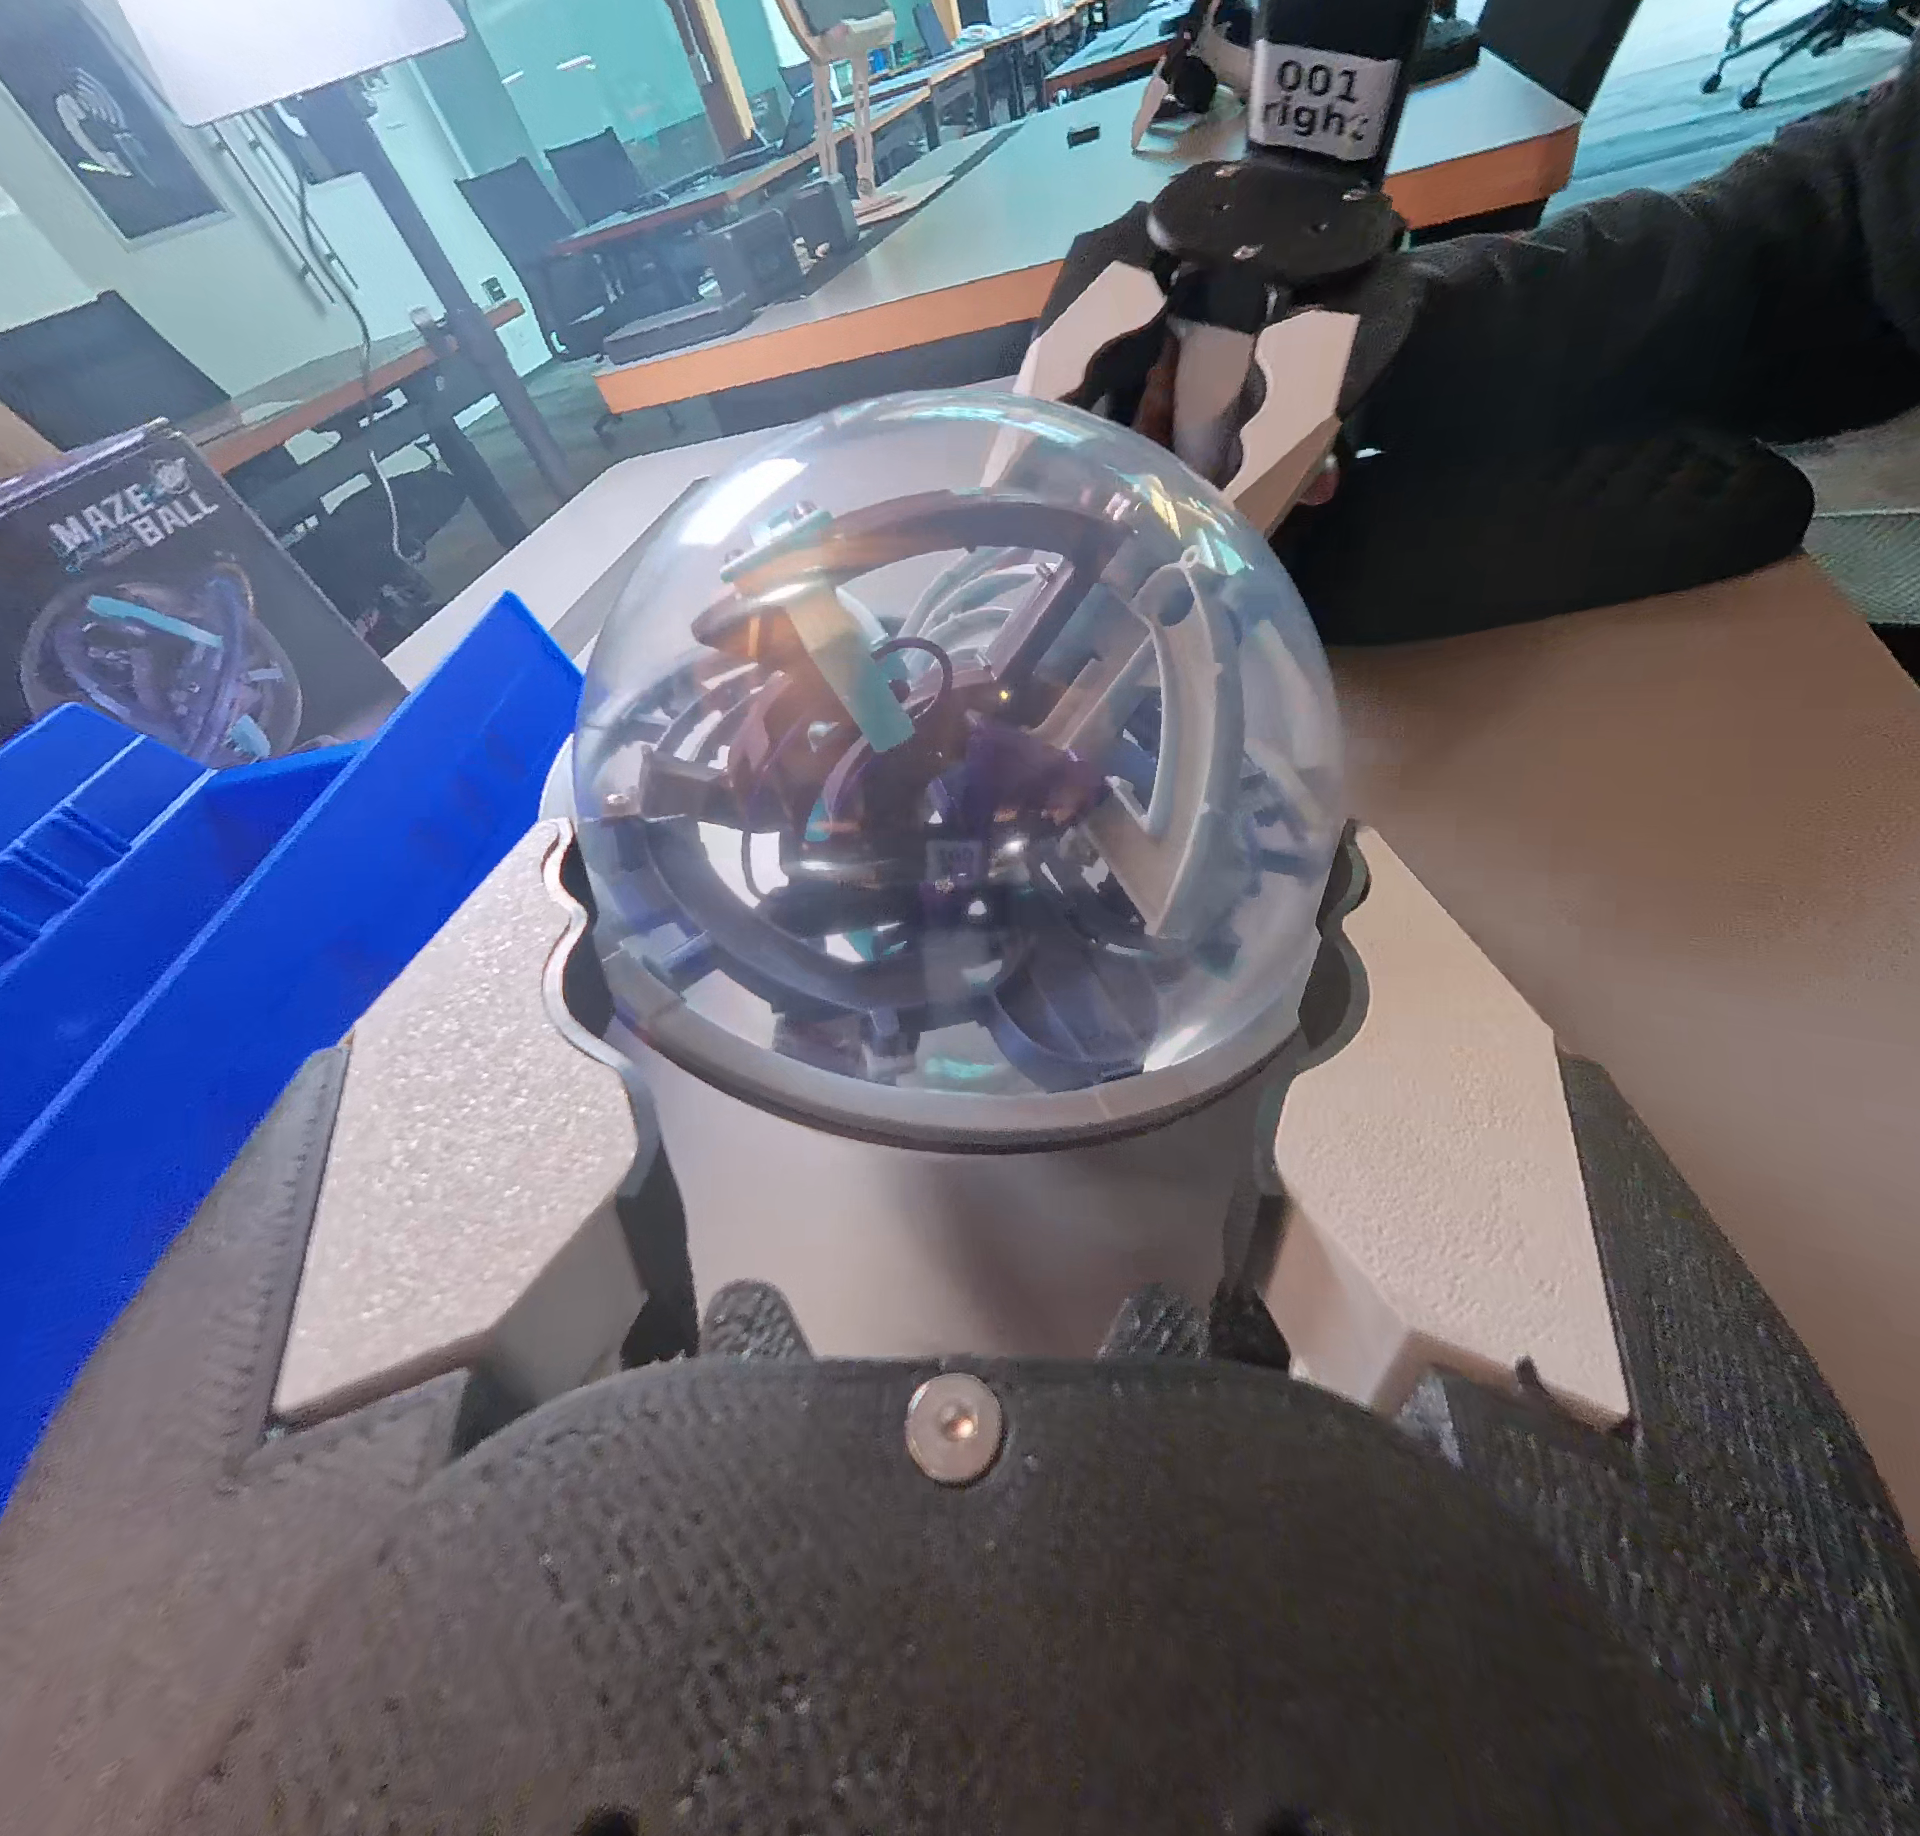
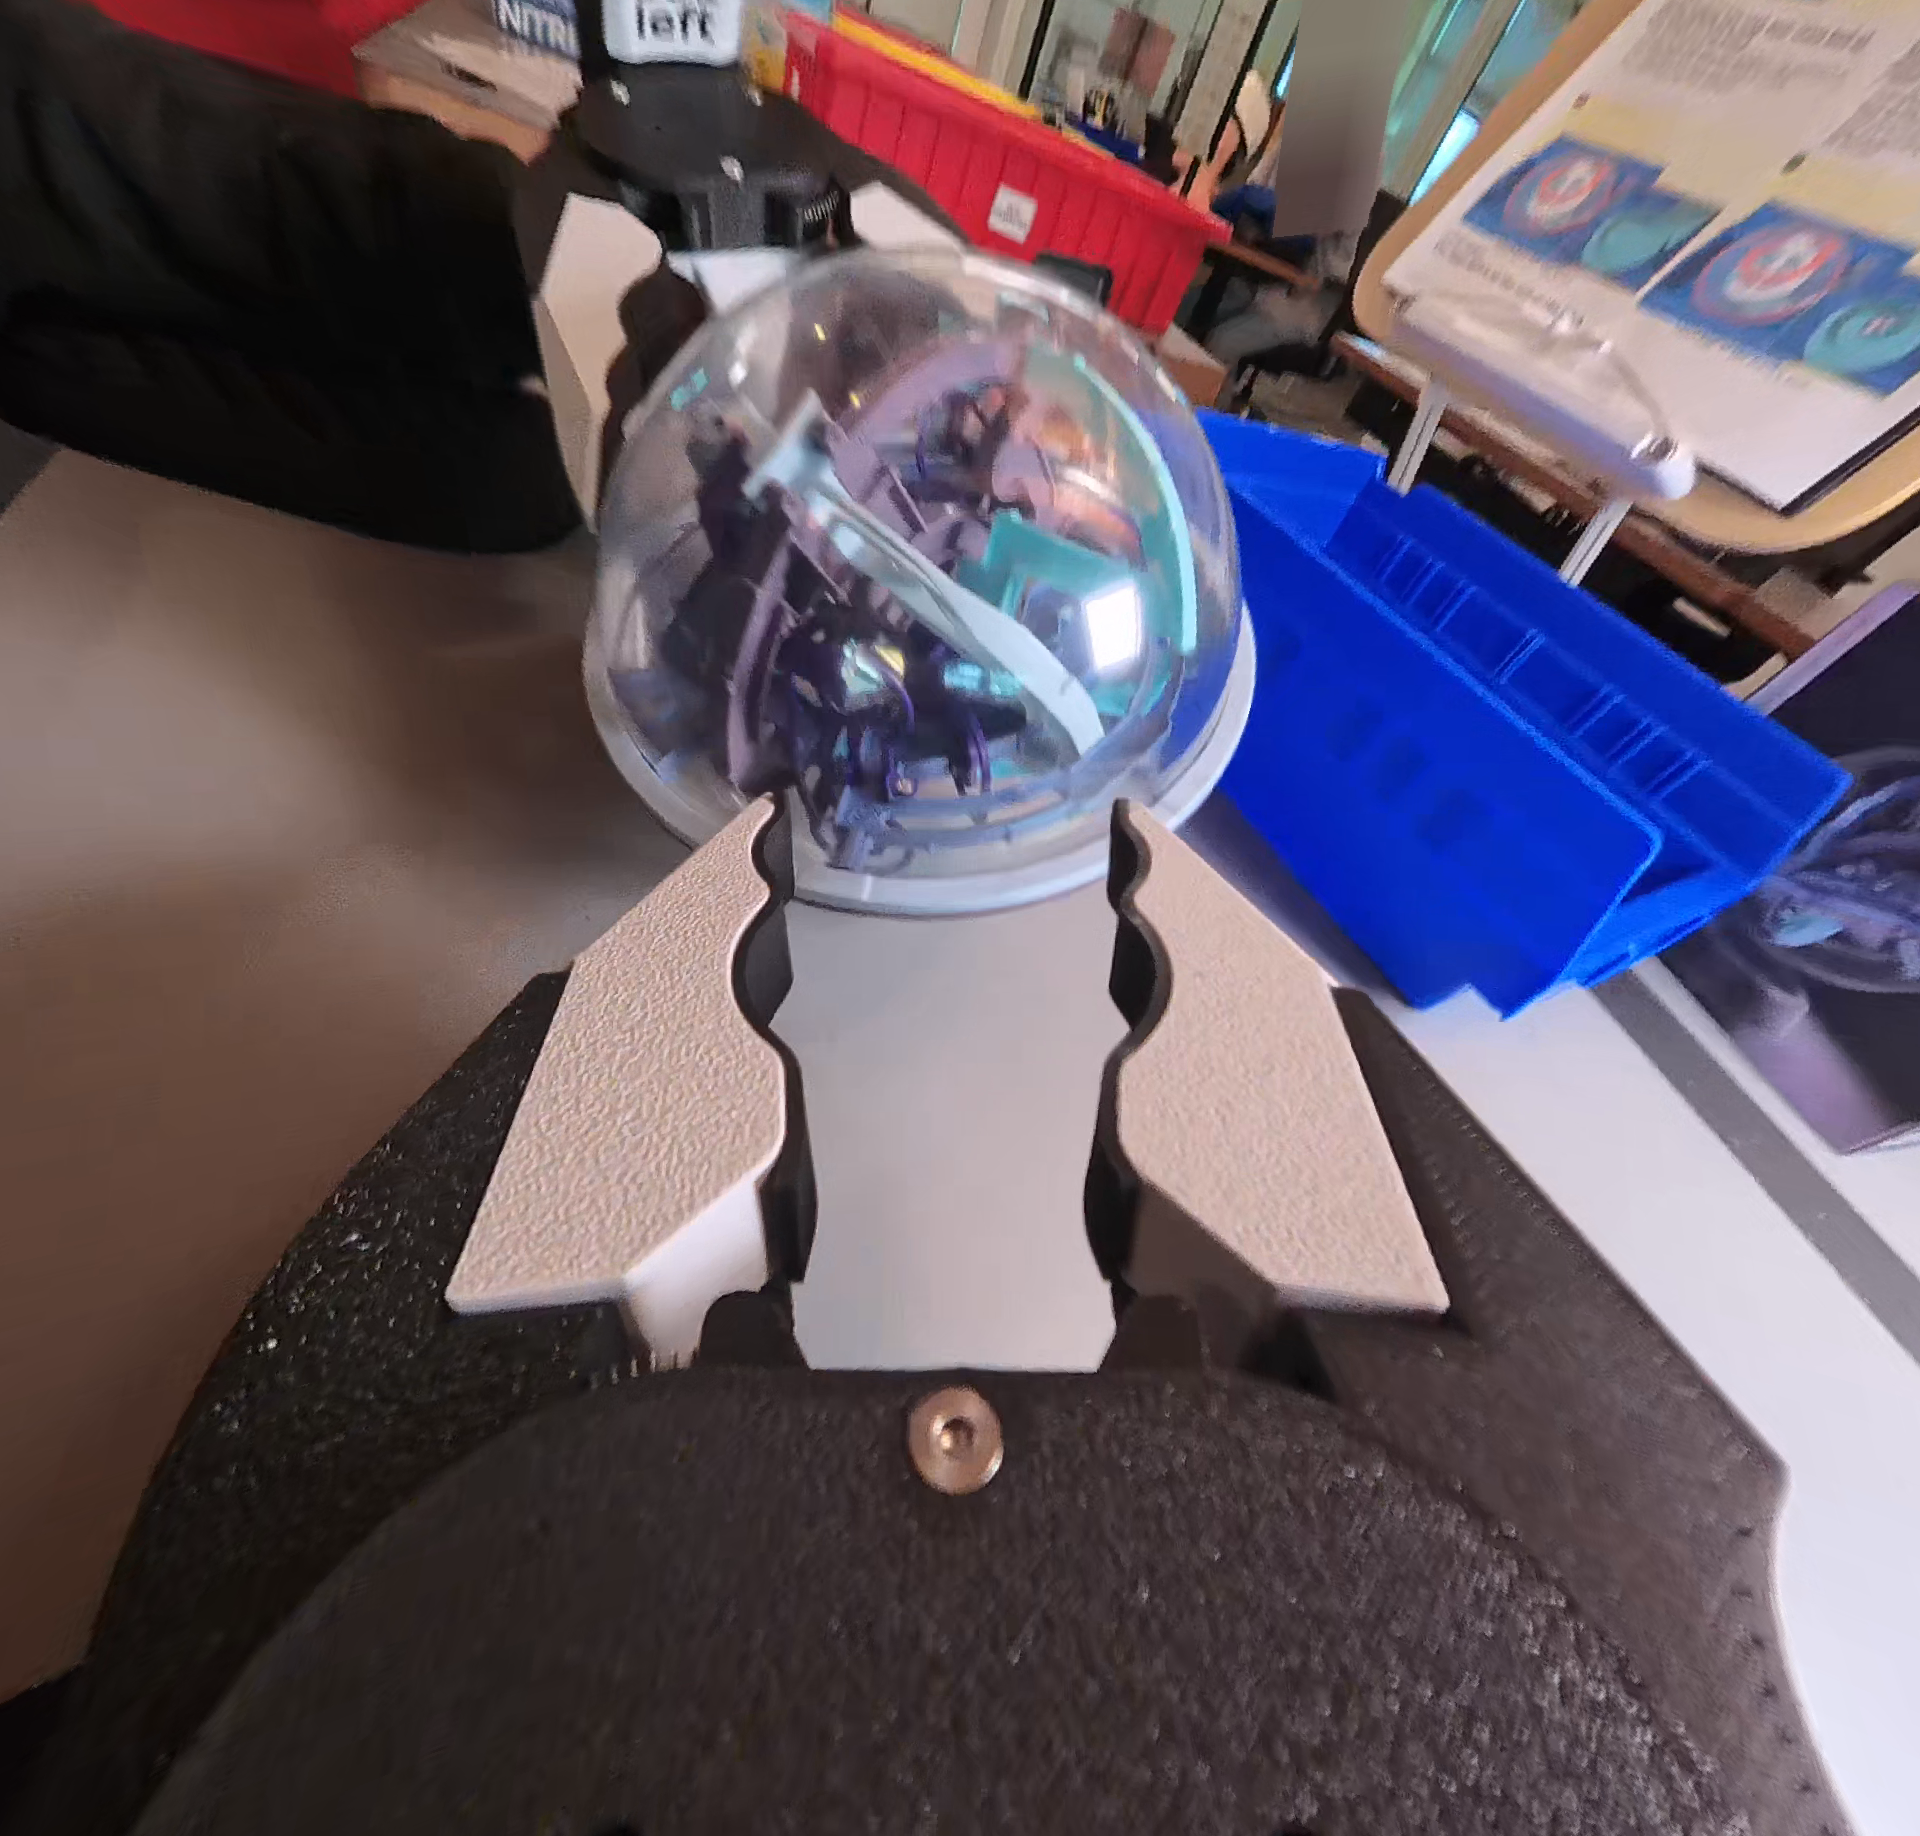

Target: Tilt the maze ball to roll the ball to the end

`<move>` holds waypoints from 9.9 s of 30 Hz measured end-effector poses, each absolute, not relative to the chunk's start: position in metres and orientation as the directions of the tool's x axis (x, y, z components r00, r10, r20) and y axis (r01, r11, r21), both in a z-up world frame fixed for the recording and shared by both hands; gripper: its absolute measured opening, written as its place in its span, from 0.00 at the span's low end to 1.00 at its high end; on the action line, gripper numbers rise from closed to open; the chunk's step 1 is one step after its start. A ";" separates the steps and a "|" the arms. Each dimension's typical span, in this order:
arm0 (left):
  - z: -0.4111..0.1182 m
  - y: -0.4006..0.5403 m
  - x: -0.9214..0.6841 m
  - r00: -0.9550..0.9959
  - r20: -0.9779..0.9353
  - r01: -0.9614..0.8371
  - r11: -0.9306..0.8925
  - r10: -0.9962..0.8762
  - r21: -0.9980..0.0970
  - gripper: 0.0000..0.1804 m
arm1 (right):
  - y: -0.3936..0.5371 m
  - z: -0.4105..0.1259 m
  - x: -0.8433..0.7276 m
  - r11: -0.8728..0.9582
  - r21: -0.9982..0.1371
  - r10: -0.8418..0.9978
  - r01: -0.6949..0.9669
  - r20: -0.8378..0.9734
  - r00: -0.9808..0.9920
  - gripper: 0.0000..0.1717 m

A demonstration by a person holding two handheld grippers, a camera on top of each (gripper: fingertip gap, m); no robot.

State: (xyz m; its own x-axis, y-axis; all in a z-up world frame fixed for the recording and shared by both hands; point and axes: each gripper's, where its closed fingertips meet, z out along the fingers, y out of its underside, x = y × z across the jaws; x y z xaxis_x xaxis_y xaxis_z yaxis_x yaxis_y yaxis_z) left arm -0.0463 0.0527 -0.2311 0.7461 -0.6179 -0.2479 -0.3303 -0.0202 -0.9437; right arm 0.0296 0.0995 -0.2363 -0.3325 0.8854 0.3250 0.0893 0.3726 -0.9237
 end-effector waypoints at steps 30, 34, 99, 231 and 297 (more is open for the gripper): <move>-0.204 0.037 -0.015 0.633 0.102 -0.017 -0.145 -0.767 -0.989 0.71 | 0.070 -0.289 0.031 0.448 -0.785 0.841 0.427 0.209 -0.499 0.50; -0.188 0.039 -0.013 0.667 0.051 -0.006 -0.074 -0.743 -0.997 0.63 | 0.081 -0.314 0.040 0.621 -0.615 0.764 0.486 0.336 -0.551 0.40; -0.237 0.033 -0.043 0.577 0.367 0.079 -0.397 -0.730 -0.914 0.67 | 0.080 -0.259 0.048 0.248 -0.896 0.858 0.369 0.026 -0.513 0.46; 0.032 0.024 -0.089 0.758 -0.331 0.012 0.519 -0.562 -0.855 0.04 | 0.113 0.028 0.028 0.323 -0.842 0.861 -0.432 0.451 -0.236 0.03; -0.042 0.107 -0.141 0.731 0.392 0.458 -0.025 -0.559 -0.889 0.03 | 0.194 -0.045 -0.023 -0.160 -0.984 0.937 -0.078 -0.127 -0.326 0.04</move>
